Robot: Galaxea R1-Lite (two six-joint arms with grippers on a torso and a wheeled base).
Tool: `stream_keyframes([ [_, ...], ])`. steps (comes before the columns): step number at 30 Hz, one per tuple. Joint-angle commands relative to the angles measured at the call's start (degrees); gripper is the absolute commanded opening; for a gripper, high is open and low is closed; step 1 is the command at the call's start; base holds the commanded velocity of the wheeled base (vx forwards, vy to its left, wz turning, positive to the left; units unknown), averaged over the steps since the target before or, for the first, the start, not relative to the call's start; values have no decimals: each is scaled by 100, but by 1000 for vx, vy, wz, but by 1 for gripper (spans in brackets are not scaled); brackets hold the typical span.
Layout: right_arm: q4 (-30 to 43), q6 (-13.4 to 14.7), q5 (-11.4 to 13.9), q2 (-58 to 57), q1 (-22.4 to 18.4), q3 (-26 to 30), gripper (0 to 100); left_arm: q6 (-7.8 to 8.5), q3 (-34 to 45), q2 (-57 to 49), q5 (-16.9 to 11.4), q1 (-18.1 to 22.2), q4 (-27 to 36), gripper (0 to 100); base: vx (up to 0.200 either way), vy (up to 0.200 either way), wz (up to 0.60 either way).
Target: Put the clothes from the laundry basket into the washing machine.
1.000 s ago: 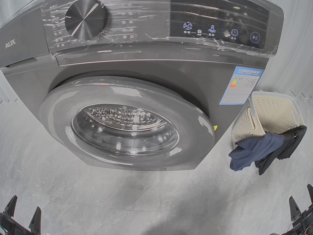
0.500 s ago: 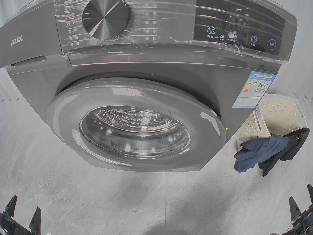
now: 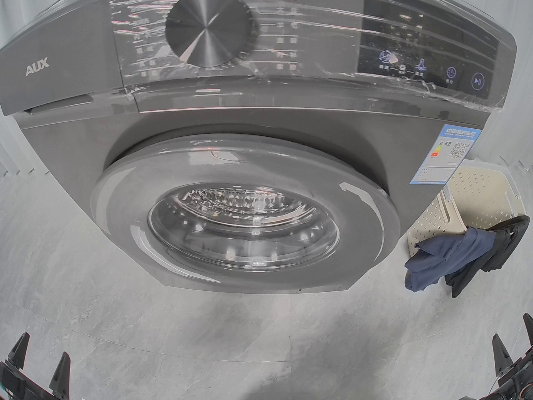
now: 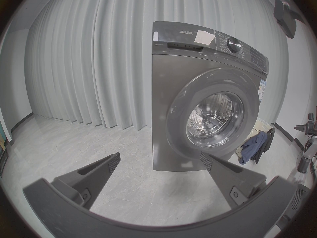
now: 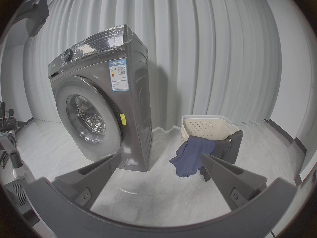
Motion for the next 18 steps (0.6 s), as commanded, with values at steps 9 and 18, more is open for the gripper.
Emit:
stream_keyframes([
  [9, -1, -2, 4, -93, 2, 101, 100, -4, 84, -75, 0, 3, -1, 100, 0, 0, 0],
  [18, -1, -2, 4, -93, 2, 101, 100, -4, 84, -75, 8, 3, -1, 100, 0, 0, 0],
])
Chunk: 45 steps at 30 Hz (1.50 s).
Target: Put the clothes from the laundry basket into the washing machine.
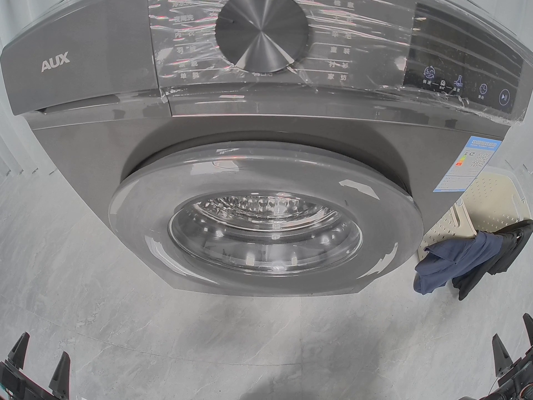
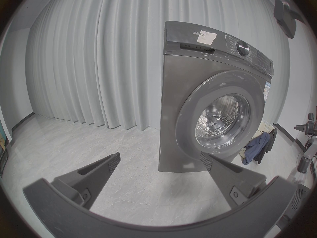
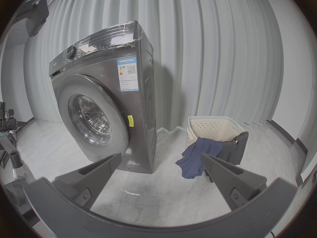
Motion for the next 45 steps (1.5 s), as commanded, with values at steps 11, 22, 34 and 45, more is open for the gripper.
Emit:
stream_keyframes([
  [11, -1, -2, 2, -93, 2, 101, 100, -4, 84, -77, 8, -2, 2, 100, 0, 109, 0],
  [22, -1, -2, 2, -93, 2, 101, 100, -4, 75, -77, 8, -2, 2, 100, 0, 0, 0],
  [34, -1, 7, -7, -93, 2, 101, 100, 5, 84, -77, 0, -2, 2, 100, 0, -50, 0],
  [45, -1, -11, 2, -93, -7, 101, 100, 23, 84, -77, 0, 7, 2, 100, 0, -18, 0],
])
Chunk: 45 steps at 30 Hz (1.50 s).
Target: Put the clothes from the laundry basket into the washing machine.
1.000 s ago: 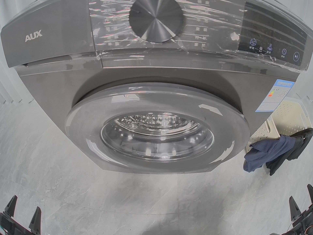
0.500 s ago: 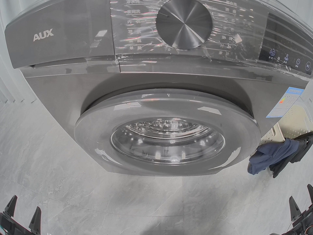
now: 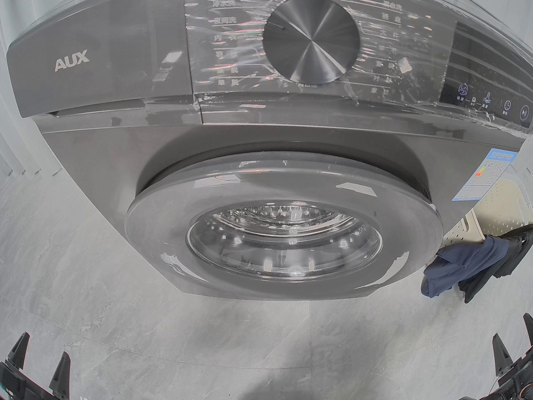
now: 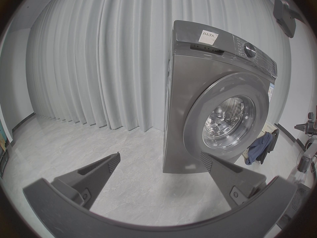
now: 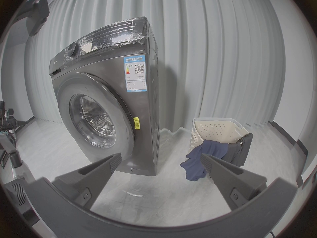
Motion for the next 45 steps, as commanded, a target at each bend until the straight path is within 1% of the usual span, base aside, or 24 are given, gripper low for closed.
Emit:
stream_keyframes([
  [1, -1, 18, 4, -93, 17, 101, 100, -2, 84, -77, 2, -2, -1, 100, 0, -200, 0],
  [4, -1, 27, -4, -93, 8, 101, 100, -2, 84, -77, 2, 7, -1, 100, 0, -200, 0],
  [19, -1, 27, 13, -93, 8, 101, 100, 16, 75, -77, 2, -2, -1, 100, 0, 0, 0],
  [20, -116, 18, 22, -93, 8, 84, 100, 16, 75, -77, 2, -2, -1, 100, 0, 0, 0],
  [22, -212, 35, 57, -93, 17, -110, 100, 16, 75, -77, 2, 7, -1, 100, 0, 0, 0],
  [23, -212, 35, 57, -93, 17, -110, 100, 16, 75, -77, 2, 7, -1, 100, 0, 0, 0],
  [24, -247, 141, 110, 241, 69, -910, 100, 16, 84, -77, 2, -2, -1, 100, 0, 0, 0],
  [25, -256, 176, 145, 496, 105, -1033, 100, 25, 84, -86, 2, 7, -1, 100, 0, 0, 0],
  [27, -309, 202, 242, 874, 157, -1050, 100, 25, 84, -86, 2, -2, -1, 100, 0, 0, 0],
  [28, -362, 211, 400, 1481, 254, -971, 100, 25, 84, -77, 2, -2, -1, 100, 0, 0, 0],
  [31, -678, 211, 549, 2447, 518, -927, 100, 25, 75, -86, 2, -2, -1, 100, 0, 0, 0],
  [33, -1109, 211, 637, 3098, 755, -927, 100, 7, 84, -77, 2, -2, -1, 100, 0, 0, 0],
  [34, -1443, 220, 681, 3546, 939, -927, 100, 7, 84, -77, 2, -2, -1, 100, 0, 0, 0],
  [36, -1847, 246, 690, 4056, 1194, -927, 100, 7, 75, -77, 2, -2, -1, 100, 0, 0, 0],
  [38, -2286, 352, 672, 4636, 1537, -927, 100, 7, 75, -77, 2, -2, -1, 100, 0, 0, 0],
  [43, -2867, 404, 567, 5506, 1968, -989, 100, -2, 84, -77, 2, -2, -1, 100, 0, 0, 0],
  [45, -2990, 510, 523, 5770, 2117, -1068, 100, -2, 75, -77, 2, -2, -1, 100, 0, 0, 0],
])
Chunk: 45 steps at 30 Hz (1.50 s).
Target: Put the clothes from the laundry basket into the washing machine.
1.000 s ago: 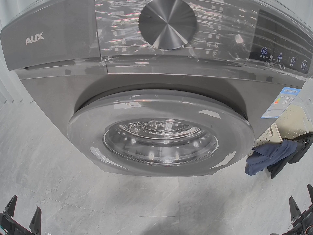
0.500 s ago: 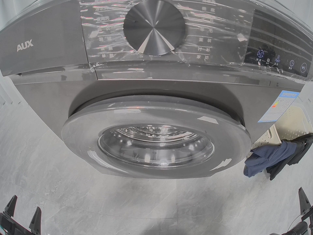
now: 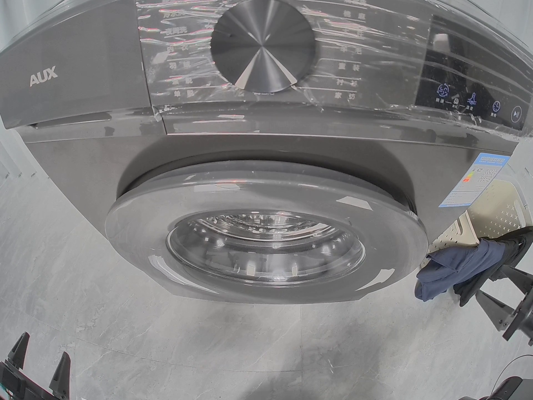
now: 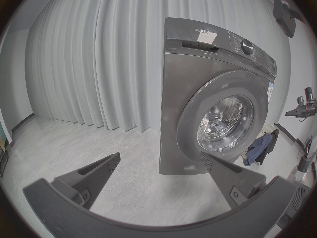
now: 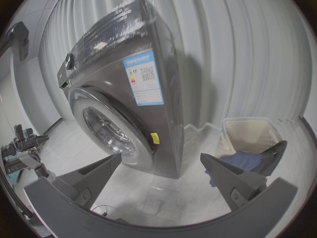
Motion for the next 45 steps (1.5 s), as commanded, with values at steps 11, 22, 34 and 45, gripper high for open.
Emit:
stream_keyframes([
  [11, -1180, 540, -523, 2831, 1700, -669, 100, -12, 84, -77, 2, -2, -1, 100, 0, 0, 0],
  [22, -2015, 505, -497, 3736, 1946, -967, 100, -12, 84, -77, 2, -2, -1, 100, 0, 0, 0],
  [34, -2420, 557, -514, 3973, 2386, -607, 100, -12, 75, -77, 2, -2, -1, 100, 0, 0, 0],
  [45, -2332, 531, -558, 3543, 2395, -282, 100, -12, 75, -77, 2, -2, -1, 100, -109, 0, 0],
])
